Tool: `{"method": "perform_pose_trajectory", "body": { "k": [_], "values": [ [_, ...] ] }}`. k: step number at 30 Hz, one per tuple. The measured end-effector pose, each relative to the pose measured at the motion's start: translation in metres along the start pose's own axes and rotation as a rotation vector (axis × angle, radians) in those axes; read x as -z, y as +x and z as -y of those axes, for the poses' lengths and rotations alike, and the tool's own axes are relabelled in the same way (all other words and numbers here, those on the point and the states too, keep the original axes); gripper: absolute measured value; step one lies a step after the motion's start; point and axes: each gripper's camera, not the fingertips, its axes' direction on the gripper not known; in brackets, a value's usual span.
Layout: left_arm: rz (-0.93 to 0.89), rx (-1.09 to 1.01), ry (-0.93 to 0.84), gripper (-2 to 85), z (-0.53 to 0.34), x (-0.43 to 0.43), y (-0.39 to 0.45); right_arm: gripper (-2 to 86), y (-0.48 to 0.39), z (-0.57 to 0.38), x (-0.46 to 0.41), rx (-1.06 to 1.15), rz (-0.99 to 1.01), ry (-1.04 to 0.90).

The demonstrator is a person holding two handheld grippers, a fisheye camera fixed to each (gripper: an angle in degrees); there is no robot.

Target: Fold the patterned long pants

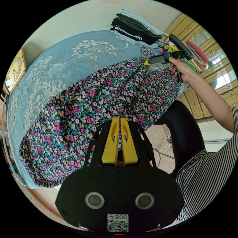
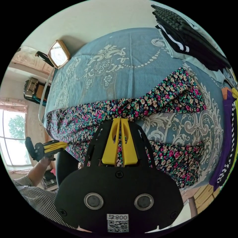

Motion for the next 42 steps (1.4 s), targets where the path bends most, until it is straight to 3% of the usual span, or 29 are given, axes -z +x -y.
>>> {"method": "perform_pose_trajectory", "body": {
  "k": [9,14,25,42],
  "values": [
    [-0.02,-0.086,0.065,0.3,0.025,0.036,0.041,0.1,0.047,-0.068,0.028,-0.012,0.283,0.196],
    [-0.021,-0.179,0.03,0.3,0.04,0.04,0.074,0.0,0.066,-0.115,0.028,-0.024,0.32,0.222],
    [0.006,-0.269,-0.166,0.2,0.085,0.008,0.132,0.0,0.079,-0.187,-0.022,-0.065,0.309,0.155],
    [-0.007,-0.164,-0.316,0.5,0.18,-0.031,0.167,0.0,0.083,-0.221,-0.107,-0.111,0.222,0.049]
  ]
}}
